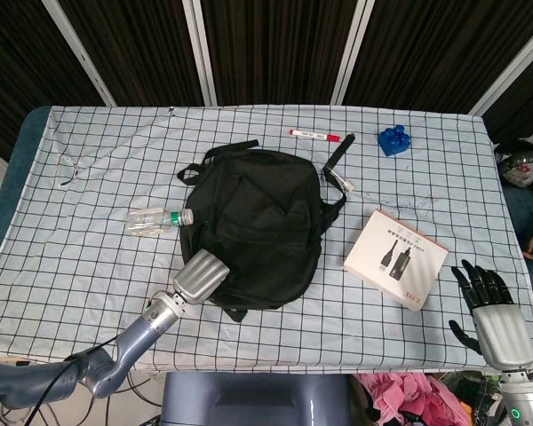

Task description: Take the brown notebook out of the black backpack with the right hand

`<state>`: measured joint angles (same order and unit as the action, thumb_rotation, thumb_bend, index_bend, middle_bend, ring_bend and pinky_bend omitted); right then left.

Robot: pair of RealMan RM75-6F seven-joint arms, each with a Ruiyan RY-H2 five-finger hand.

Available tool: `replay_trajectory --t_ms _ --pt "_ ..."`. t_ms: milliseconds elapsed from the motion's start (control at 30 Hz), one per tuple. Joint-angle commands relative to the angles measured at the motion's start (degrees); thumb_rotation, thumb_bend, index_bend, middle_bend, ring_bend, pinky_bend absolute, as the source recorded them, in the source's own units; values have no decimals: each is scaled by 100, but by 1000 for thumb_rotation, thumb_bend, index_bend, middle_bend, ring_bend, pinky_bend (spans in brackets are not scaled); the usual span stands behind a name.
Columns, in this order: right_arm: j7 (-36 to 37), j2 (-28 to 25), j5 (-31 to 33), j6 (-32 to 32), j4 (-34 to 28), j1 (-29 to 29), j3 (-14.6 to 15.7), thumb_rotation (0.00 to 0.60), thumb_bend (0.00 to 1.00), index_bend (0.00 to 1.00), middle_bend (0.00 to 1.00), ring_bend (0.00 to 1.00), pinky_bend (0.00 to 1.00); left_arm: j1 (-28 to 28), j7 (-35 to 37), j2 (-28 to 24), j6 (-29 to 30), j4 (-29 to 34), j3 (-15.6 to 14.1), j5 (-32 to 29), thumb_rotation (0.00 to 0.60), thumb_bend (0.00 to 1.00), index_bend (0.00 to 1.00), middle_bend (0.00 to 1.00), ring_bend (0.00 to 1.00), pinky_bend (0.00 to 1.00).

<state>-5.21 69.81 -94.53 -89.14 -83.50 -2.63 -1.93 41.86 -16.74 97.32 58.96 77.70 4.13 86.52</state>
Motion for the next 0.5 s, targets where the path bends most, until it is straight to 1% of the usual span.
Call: replay_trajectory --t_ms 33,100,233,367,500 --pt "-2 1 3 -6 -4 1 4 600 197 0 0 63 91 5 -3 8 -3 2 -3 -2 600 366 607 651 383 277" --pt "-3 2 5 -42 -16 12 2 600 198 0 0 63 91 5 -8 23 14 2 -8 7 600 383 607 652 382 277" --pt "30 9 -7 -157 -20 50 -4 600 197 0 0 62 91 -5 -34 48 80 13 -36 64 600 384 612 659 382 277" --pt "14 26 35 -102 39 51 25 600 195 0 0 63 92 -4 -46 81 76 -58 -32 39 600 386 615 664 385 277" --pt "31 45 43 -102 72 36 20 600 185 0 0 63 91 16 -32 106 85 -127 -27 61 600 420 617 669 390 278"
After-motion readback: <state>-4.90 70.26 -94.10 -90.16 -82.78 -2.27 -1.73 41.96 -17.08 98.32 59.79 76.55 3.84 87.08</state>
